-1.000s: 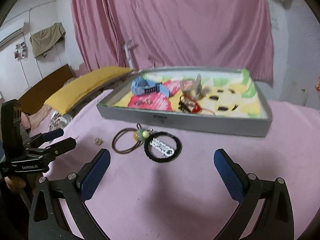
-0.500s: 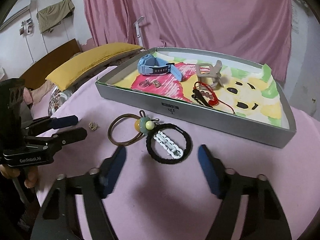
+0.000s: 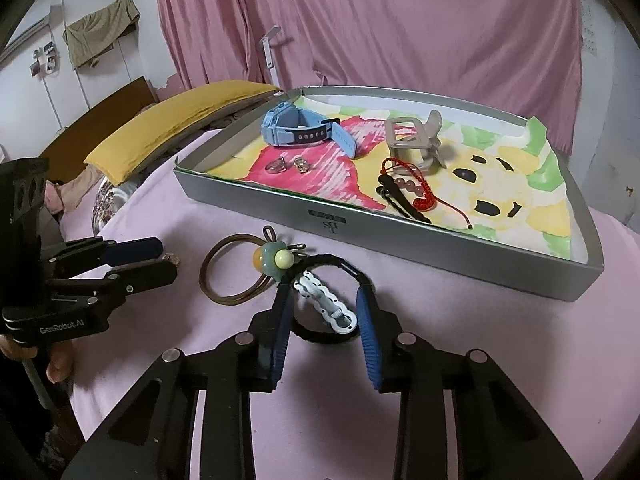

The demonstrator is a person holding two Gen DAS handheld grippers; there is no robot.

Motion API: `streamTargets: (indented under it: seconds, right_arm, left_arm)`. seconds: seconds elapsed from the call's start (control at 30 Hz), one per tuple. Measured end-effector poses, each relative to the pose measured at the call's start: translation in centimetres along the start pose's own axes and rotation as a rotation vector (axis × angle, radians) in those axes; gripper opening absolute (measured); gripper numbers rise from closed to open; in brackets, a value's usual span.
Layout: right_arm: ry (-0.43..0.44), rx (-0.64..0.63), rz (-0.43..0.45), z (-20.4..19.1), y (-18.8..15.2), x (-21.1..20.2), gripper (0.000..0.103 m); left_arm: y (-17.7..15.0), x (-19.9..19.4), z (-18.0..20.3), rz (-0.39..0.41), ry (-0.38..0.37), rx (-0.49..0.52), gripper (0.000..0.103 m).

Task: Organize jewelry
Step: 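Grasp the second gold earring with the left tool while the right tool grasps the white-chain keychain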

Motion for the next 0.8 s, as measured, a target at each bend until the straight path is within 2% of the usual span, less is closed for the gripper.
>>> streamTargets:
  seconds: [0.2, 0.4, 0.53, 0.8]
  right_arm:
    - [-0.022, -0.039, -0.002, -0.3, -0.2, 0.0, 0.025]
    - [-0.035, -0.083, -0.007, -0.4, -0.5, -0.1, 0.018]
    - [-0.02, -0.105, -0.022, -0.7, -0.8, 0.0, 0.016]
    - [0.013, -0.091, -0.021, -0.6, -1.6, -0.8, 0.013]
  left_arm:
    - [-0.1, 0.3, 0.4, -0.02, 0.017, 0.033, 0.028]
    - [0.0, 0.5, 0.7, -0.033, 0.022, 0.058, 0.024]
    - [0.0, 0.6, 0.7, -0.043, 0.024, 0.066, 0.013]
    - [-0.3, 0.4, 1.0, -0.03, 0.028, 0.076, 0.012]
Point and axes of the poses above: each gripper's, at about its wrist camera, not at the fingertips, and x roughly the way its jaws point, z to its right, y to its top, the point moved 7 cm from there along x, roughly the way its jaws point, and after that the axes turned 12 degrees about -y, right-handed, at the moved point
